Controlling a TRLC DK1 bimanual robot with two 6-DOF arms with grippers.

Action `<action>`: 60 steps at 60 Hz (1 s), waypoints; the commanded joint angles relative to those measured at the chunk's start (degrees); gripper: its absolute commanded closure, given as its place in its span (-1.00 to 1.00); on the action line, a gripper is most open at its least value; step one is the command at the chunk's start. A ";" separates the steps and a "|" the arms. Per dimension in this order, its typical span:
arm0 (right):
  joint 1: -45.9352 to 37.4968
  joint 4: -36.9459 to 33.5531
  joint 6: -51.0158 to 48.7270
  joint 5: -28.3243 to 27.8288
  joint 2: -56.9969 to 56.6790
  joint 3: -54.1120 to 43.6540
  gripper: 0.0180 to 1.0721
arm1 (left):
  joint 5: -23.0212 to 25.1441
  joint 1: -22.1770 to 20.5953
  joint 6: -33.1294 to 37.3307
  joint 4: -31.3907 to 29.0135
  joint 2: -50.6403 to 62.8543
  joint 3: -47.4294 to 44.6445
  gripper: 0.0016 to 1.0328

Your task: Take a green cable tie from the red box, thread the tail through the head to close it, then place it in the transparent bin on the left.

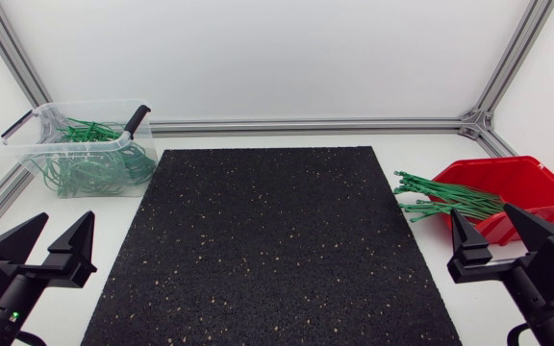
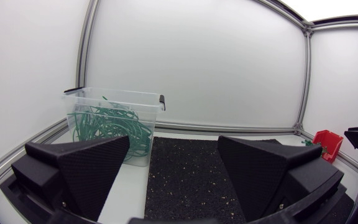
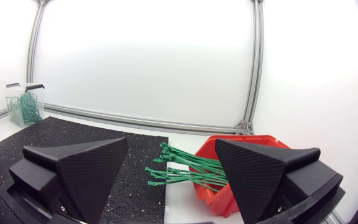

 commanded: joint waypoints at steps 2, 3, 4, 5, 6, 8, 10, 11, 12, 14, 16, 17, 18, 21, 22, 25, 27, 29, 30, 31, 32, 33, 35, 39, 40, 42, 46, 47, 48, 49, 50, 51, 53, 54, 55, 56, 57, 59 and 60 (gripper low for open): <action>-0.03 -0.08 0.68 -0.23 -0.58 -1.28 -0.94 | -0.19 -0.45 -1.04 -0.66 -0.50 -2.35 -0.92; -0.03 -0.08 0.68 -0.23 -0.58 -1.28 -0.94 | -0.19 -0.45 -1.04 -0.66 -0.50 -2.35 -0.92; -0.03 0.01 0.68 -0.23 -0.58 -1.28 -0.94 | -0.19 -0.45 -1.04 -0.66 -0.50 -2.35 -0.92; 0.06 -0.08 0.68 -0.23 -0.58 -1.28 -0.94 | -0.19 -0.45 -1.04 -0.66 -0.50 -2.35 -0.92; 0.06 -0.08 0.68 -0.23 -0.58 -1.28 -0.94 | -0.19 -0.45 -1.04 -0.66 -0.50 -2.35 -0.92; 0.06 0.01 0.68 -0.23 -0.58 -1.28 -0.94 | -0.19 -0.45 -1.04 -0.66 -0.50 -2.35 -0.92; -0.03 -0.08 0.68 -0.23 -0.58 -1.28 -0.94 | -0.19 -0.45 -1.04 -0.66 -0.50 -2.35 -0.92; -0.03 -0.08 0.68 -0.23 -0.58 -1.28 -0.94 | -0.19 -0.45 -1.04 -0.66 -0.50 -2.35 -0.92; -0.12 -0.08 0.68 -0.23 -0.58 -1.28 -0.94 | -0.19 -0.45 -1.04 -0.66 -0.50 -2.44 -0.92; -0.21 0.01 0.68 -0.23 -0.58 -1.28 -0.94 | -0.19 -0.45 -1.04 -0.66 -0.50 -2.35 -0.92; -0.21 0.01 0.68 -0.23 -0.58 -1.28 -0.94 | -0.19 -0.45 -1.04 -0.66 -0.50 -2.35 -0.92; -0.21 0.01 0.68 -0.23 -0.58 -1.28 -0.94 | -0.19 -0.45 -1.04 -0.66 -0.50 -2.35 -0.92; -0.21 0.01 0.68 -0.23 -0.58 -1.28 -0.94 | -0.19 -0.45 -1.04 -0.66 -0.50 -2.35 -0.92; -0.21 0.01 0.68 -0.23 -0.58 -1.28 -0.94 | -0.19 -0.45 -1.04 -0.66 -0.50 -2.35 -0.92; -0.21 0.01 0.68 -0.23 -0.58 -1.28 -0.94 | -0.19 -0.45 -1.04 -0.66 -0.50 -2.35 -0.92; -0.30 0.01 0.68 -0.23 -0.67 -1.28 -0.94 | -0.19 -0.45 -1.04 -0.66 -0.50 -2.35 -0.92; -0.21 0.01 0.68 -0.23 -0.67 -1.28 -0.94 | -0.19 -0.45 -1.04 -0.66 -0.50 -2.35 -0.92; -0.03 0.10 0.68 -0.23 -0.67 -1.28 -0.94 | -0.19 -0.45 -1.04 -0.66 -0.50 -2.35 -0.92; 0.06 0.10 0.68 -0.23 -0.67 -1.28 -0.94 | -0.19 -0.45 -1.04 -0.66 -0.50 -2.35 -0.92; 0.14 0.10 0.68 -0.23 -0.67 -1.28 -0.94 | -0.19 -0.45 -1.04 -0.66 -0.50 -2.35 -0.92; 0.32 0.01 0.68 -0.41 -0.67 -1.28 -0.94 | -0.19 -0.45 -1.04 -0.66 -0.50 -2.35 -0.92; 0.32 0.01 0.68 -0.50 -0.67 -1.19 -0.94 | -0.19 -0.45 -1.04 -0.66 -0.50 -2.35 -0.92; 0.50 0.01 0.68 -0.58 -0.67 -1.10 -0.94 | -0.19 -0.45 -1.04 -0.66 -0.50 -2.35 -0.92; 0.58 -0.34 0.68 -1.11 -0.49 -0.14 -0.94 | -0.19 -0.54 -1.04 -0.66 -0.50 -2.35 -0.92; 0.58 -0.61 0.68 -1.29 -0.40 0.22 -0.94 | -0.19 -0.54 -1.04 -0.66 -0.50 -2.35 -0.92; 0.58 -1.31 0.68 -1.46 -0.40 1.09 -0.94 | -0.19 -0.54 -1.04 -0.66 -0.50 -2.35 -0.92; 0.58 -2.37 0.68 -1.46 -0.05 2.94 -0.94 | -0.19 -0.54 -1.04 -0.66 -0.50 -2.35 -0.92; 0.58 -2.89 0.68 -1.46 0.03 3.47 -0.94 | -0.19 -0.54 -1.04 -0.66 -0.50 -2.35 -0.92; 0.67 -3.16 0.68 -1.46 0.39 3.99 -0.94 | -0.19 -0.54 -1.04 -0.66 -0.50 -2.35 -0.92; 0.67 -3.33 0.68 -1.46 0.74 4.52 -0.94 | -0.19 -0.54 -1.04 -0.66 -0.50 -2.35 -0.92; 0.67 -3.51 0.68 -1.46 1.18 5.05 -0.94 | -0.19 -0.54 -1.04 -0.66 -0.50 -2.35 -0.92; 0.58 -3.60 0.68 -1.46 1.79 5.66 -0.94 | -0.19 -0.54 -1.04 -0.66 -0.50 -2.44 -0.92; 0.58 -4.04 0.68 -1.46 3.02 6.98 -0.94 | -0.19 -0.54 -1.04 -0.66 -0.50 -2.35 -0.92; 0.58 -4.47 0.68 -1.46 3.55 7.69 -0.94 | -0.19 -0.54 -1.04 -0.66 -0.50 -2.35 -0.92; 0.67 -4.91 0.68 -1.46 4.34 8.57 -0.94 | -0.19 -0.54 -1.04 -0.66 -0.50 -2.44 -0.92; 0.67 -5.27 0.68 -1.46 5.04 9.36 -0.94 | -0.19 -0.54 -1.04 -0.66 -0.50 -2.35 -0.92; 0.58 -5.62 0.68 -1.37 5.75 10.32 -0.94 | -0.19 -0.54 -1.04 -0.66 -0.50 -2.44 -0.92; 0.23 -6.32 0.68 -1.37 7.33 12.08 -0.94 | -0.19 -0.63 -1.04 -0.66 -0.50 -2.35 -0.92; 0.06 -6.76 0.68 -1.37 8.12 12.96 -0.94 | -0.19 -0.63 -1.04 -0.66 -0.50 -2.35 -0.92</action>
